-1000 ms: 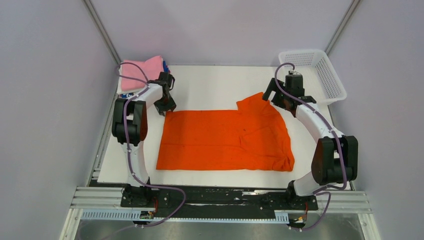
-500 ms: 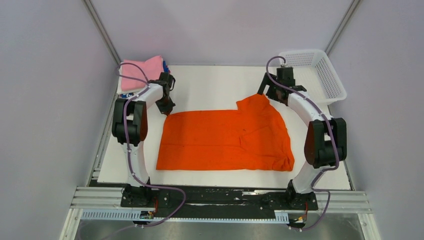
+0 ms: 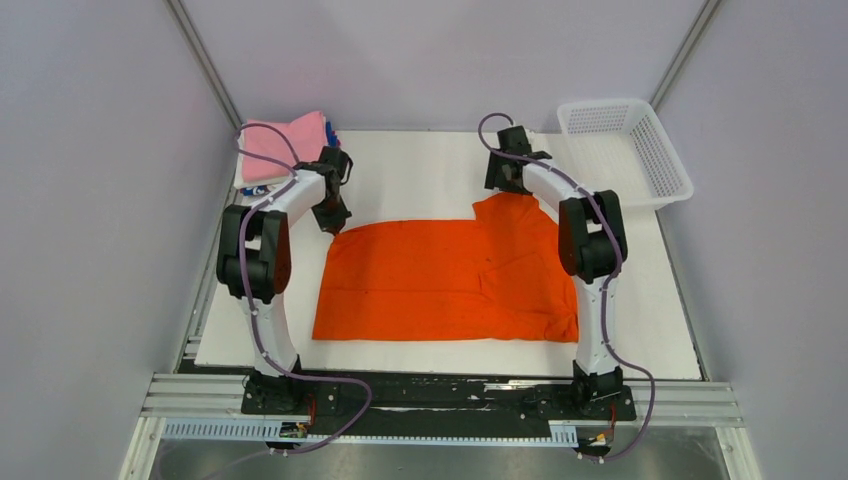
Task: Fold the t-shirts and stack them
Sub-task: Grab the side of the flattened tshirt furthest away from the robot with both arms, then fold the other side of the tshirt into a rectangle, then rotate the tshirt 90 degrees
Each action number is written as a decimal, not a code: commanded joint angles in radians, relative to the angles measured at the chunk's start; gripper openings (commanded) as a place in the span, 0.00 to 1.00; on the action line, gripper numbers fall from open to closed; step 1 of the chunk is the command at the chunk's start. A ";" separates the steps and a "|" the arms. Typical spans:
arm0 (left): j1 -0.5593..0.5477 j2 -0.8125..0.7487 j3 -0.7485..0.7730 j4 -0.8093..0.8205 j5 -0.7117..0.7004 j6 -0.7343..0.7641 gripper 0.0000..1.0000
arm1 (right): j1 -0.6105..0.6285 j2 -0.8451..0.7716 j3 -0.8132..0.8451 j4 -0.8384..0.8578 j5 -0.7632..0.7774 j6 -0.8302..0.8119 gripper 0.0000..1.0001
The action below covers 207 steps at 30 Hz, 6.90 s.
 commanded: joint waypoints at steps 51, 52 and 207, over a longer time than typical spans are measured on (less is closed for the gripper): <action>-0.018 -0.251 -0.135 0.137 0.023 0.084 0.00 | -0.025 -0.097 -0.085 -0.033 0.030 0.067 0.00; -0.019 -0.257 -0.143 0.139 0.024 0.084 0.00 | -0.021 -0.133 -0.118 -0.023 0.030 0.058 0.00; -0.571 -0.382 -0.607 0.517 0.525 -0.137 1.00 | 0.008 0.425 0.572 0.184 -0.629 0.008 1.00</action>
